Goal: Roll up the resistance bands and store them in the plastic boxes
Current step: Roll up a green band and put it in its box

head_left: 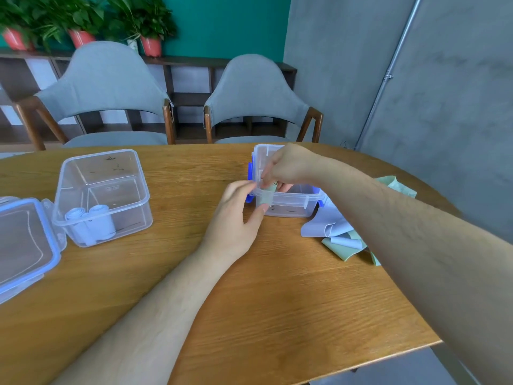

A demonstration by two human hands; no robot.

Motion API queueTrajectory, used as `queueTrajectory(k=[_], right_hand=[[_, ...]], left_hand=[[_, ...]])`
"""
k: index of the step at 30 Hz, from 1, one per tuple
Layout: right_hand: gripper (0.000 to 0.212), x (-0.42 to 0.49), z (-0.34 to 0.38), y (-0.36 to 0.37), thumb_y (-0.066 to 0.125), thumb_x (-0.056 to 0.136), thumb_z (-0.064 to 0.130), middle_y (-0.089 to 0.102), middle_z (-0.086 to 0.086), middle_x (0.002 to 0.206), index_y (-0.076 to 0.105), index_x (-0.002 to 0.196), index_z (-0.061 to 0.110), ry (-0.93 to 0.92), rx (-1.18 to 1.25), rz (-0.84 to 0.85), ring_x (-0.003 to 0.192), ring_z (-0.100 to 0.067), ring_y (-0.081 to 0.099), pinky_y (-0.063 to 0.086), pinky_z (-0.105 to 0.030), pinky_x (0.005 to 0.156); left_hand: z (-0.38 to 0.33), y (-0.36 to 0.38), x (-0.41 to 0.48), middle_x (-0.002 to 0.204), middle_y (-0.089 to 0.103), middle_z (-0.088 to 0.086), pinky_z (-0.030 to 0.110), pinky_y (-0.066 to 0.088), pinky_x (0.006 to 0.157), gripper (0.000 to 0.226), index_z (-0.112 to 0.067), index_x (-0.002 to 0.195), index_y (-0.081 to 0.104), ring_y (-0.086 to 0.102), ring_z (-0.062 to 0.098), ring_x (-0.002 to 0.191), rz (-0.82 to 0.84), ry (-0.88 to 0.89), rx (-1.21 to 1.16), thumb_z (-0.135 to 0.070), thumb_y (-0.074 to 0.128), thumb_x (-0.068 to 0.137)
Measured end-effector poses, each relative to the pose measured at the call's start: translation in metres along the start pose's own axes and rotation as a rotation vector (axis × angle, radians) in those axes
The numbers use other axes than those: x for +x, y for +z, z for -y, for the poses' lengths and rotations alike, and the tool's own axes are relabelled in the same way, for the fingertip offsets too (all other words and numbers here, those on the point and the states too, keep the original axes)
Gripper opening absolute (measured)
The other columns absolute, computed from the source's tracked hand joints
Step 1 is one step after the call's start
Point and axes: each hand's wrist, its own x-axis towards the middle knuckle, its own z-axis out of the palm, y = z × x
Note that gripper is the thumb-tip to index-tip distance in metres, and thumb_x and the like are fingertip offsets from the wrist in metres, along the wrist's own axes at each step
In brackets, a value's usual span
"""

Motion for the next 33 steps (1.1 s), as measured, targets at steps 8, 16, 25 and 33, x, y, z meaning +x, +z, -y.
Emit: queueTrajectory(k=[8, 16, 25, 33], right_hand=[[0.023, -0.002, 0.005, -0.001, 0.079, 0.081, 0.029, 0.076, -0.004, 0.085, 0.072, 0.095, 0.013, 0.028, -0.023, 0.049, 0.073, -0.014, 0.075, 0.062, -0.032, 0.080], [0.019, -0.005, 0.006, 0.005, 0.074, 0.085, 0.027, 0.073, -0.006, 0.090, 0.069, 0.095, 0.012, 0.028, -0.071, 0.020, 0.082, -0.017, 0.074, 0.061, -0.037, 0.086], [0.028, -0.016, 0.006, -0.008, 0.058, 0.098, 0.007, 0.064, 0.000, 0.121, 0.067, 0.123, 0.016, 0.033, 0.008, 0.201, 0.098, -0.011, 0.063, 0.054, -0.019, 0.076], [0.033, -0.015, 0.007, -0.008, 0.055, 0.098, 0.001, 0.059, 0.006, 0.113, 0.063, 0.127, 0.016, 0.087, 0.074, 0.263, 0.111, -0.015, 0.055, 0.051, -0.025, 0.092]], left_hand=[[-0.001, 0.000, -0.001, 0.140, 0.045, -0.012, 0.016, 0.034, 0.112, 0.049, -0.014, 0.143, 0.051, 0.045, 0.000, 0.129, 0.008, 0.002, 0.012, -0.031, 0.060, 0.098], [-0.001, 0.000, -0.003, 0.141, 0.044, -0.010, -0.003, 0.022, 0.102, 0.049, -0.014, 0.144, 0.050, 0.042, -0.003, 0.128, 0.023, 0.006, 0.015, -0.026, 0.062, 0.098], [-0.003, -0.001, -0.005, 0.143, 0.041, -0.013, -0.005, 0.020, 0.100, 0.052, -0.016, 0.146, 0.047, 0.041, -0.005, 0.127, 0.035, -0.008, 0.009, -0.026, 0.062, 0.098], [-0.001, 0.000, -0.006, 0.145, 0.040, -0.013, -0.005, 0.021, 0.101, 0.053, -0.016, 0.148, 0.046, 0.040, -0.003, 0.131, 0.048, -0.020, 0.007, -0.027, 0.061, 0.098]])
